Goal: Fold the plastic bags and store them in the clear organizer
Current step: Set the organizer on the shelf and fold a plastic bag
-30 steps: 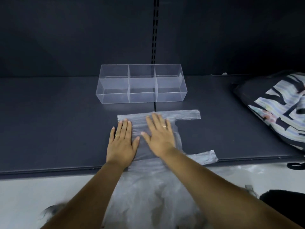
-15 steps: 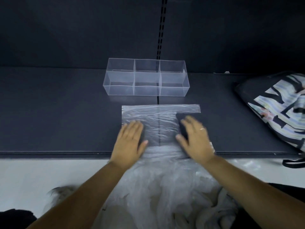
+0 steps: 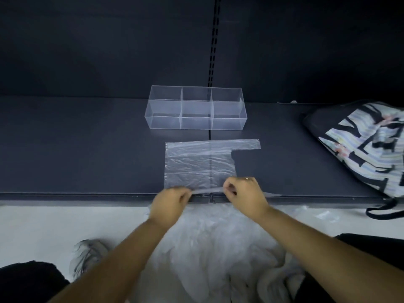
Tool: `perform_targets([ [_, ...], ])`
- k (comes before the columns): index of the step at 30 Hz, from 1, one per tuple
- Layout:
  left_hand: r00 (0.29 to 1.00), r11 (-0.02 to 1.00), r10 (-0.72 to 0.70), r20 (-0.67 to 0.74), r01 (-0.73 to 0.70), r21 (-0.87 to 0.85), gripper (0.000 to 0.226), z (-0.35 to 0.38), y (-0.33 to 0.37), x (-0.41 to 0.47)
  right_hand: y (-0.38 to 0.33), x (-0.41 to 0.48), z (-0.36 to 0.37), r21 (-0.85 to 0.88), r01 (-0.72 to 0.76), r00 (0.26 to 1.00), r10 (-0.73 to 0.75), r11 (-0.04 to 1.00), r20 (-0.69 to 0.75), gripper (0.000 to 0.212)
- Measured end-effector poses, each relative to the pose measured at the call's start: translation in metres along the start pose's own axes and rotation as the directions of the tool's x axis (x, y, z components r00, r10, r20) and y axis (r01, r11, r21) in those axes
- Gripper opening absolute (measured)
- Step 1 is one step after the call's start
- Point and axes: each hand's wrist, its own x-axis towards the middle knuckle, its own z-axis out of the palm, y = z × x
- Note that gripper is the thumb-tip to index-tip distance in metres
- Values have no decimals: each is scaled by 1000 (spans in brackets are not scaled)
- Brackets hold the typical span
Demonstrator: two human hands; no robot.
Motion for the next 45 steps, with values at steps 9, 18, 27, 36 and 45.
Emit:
perform_targets([
  [9,892,677,-368,263,451,-582,3,-70,-29,45,49,40,-73,523,-398,916,293,753,275,6],
  [18,870,651,-462,172,465,-600,9,-59,-60,106,96,107,-70,622,-438,861,501,649,84,17],
  [27,904,973,-222,-366,232,-17,22,-28,-40,118,112,127,-34,519,-496,783,617,696,-78,14],
  [36,986,910,26,163,-91,404,66,32,-27,91,50,118,-29,17,-499,759,446,866,-475,31],
  [45,991,873,18,136,-82,480,69,41,-37,86,-37,108,72,-165,-2,996,16,986,83,60],
])
